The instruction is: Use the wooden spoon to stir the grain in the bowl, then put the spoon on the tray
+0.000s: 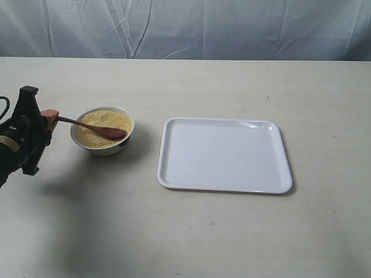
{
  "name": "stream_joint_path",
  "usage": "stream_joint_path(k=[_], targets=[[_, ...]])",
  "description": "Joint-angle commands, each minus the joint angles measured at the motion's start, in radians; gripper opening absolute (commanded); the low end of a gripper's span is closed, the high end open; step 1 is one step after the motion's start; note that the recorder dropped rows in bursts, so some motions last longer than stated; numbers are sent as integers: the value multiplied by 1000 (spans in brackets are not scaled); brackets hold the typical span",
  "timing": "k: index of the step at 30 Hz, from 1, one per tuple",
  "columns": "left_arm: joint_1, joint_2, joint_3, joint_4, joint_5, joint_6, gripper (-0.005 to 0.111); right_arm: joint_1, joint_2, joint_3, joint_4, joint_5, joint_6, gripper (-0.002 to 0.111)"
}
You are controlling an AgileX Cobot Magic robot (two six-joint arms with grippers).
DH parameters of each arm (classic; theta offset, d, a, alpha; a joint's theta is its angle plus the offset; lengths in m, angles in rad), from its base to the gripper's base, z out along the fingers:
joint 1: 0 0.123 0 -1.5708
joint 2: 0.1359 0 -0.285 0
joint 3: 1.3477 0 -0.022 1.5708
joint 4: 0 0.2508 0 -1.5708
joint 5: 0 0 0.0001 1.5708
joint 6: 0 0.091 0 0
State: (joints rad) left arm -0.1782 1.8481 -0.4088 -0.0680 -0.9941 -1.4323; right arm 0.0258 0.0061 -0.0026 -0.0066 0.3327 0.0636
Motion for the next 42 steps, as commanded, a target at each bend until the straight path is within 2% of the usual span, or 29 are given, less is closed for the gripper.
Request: stream_joint_path(k=[1, 6, 9, 11, 14, 15, 17, 19, 23, 37, 42], targets=[[0, 3, 3, 23, -227, -25, 0, -3, -6, 3, 0, -10, -1, 0], [0, 1, -10, 42, -227, 11, 0, -3, -6, 3, 0, -10, -1, 0], [0, -33, -51, 127, -227, 93, 0, -3, -6, 3, 0, -7, -1, 0], [0, -100, -106, 219, -220, 208, 0, -3, -6, 3, 0, -7, -1, 0], [0, -217, -170, 303, 67, 400, 0, -3, -6, 3, 0, -7, -1, 0], [-5, -258, -191, 324, 200, 492, 0, -3, -6, 3, 0, -7, -1, 0], [-16, -326, -215, 340, 353, 660, 0, -3, -6, 3, 0, -7, -1, 0], [-31, -379, -220, 308, 436, 821, 0, -3, -6, 3, 0, -7, -1, 0], [-43, -383, -220, 152, 478, 993, 0, -3, -6, 3, 0, -7, -1, 0], [-43, -223, -220, 186, 442, 1018, 0, -3, -6, 3, 0, -10, -1, 0], [-84, -185, -220, 188, 426, 999, 0, -3, -6, 3, 0, -11, 1, 0]])
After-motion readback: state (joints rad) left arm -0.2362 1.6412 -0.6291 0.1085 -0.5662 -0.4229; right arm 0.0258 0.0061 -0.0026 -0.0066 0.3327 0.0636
